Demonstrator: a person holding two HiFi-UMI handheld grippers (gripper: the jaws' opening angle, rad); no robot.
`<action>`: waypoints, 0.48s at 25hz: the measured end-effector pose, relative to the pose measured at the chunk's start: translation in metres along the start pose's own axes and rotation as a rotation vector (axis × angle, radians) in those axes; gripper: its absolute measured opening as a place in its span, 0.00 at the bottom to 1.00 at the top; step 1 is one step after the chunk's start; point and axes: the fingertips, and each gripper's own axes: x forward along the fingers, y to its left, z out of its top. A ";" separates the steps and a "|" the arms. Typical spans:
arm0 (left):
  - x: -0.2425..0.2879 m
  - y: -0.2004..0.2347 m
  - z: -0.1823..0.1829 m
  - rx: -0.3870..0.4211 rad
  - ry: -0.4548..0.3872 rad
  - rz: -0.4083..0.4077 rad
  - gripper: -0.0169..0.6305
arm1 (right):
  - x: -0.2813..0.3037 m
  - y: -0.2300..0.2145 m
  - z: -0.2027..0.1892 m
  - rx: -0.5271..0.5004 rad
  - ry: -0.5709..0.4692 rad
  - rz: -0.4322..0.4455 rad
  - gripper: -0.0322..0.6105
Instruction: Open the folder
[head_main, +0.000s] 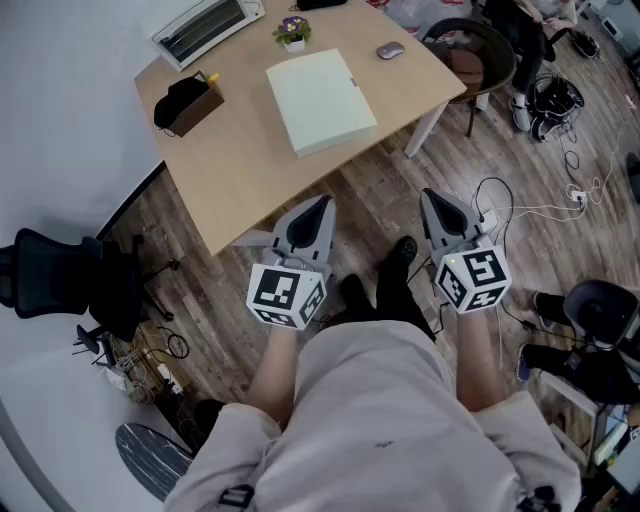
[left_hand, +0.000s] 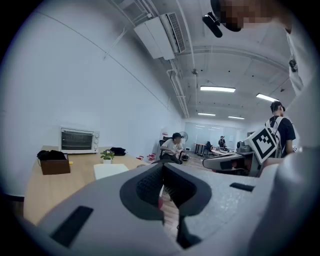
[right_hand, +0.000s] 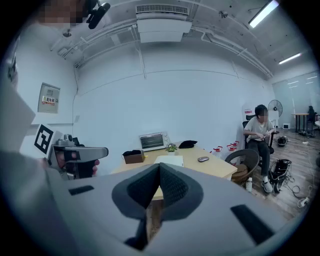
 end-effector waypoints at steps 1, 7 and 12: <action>-0.001 -0.001 -0.001 0.006 0.004 0.002 0.03 | -0.001 0.003 0.000 -0.003 0.000 0.000 0.05; -0.007 -0.002 -0.004 0.020 0.013 0.020 0.03 | -0.005 0.013 0.001 -0.038 -0.003 0.006 0.05; -0.011 0.001 -0.002 0.017 0.010 0.029 0.03 | -0.009 0.012 0.006 -0.039 -0.015 0.000 0.05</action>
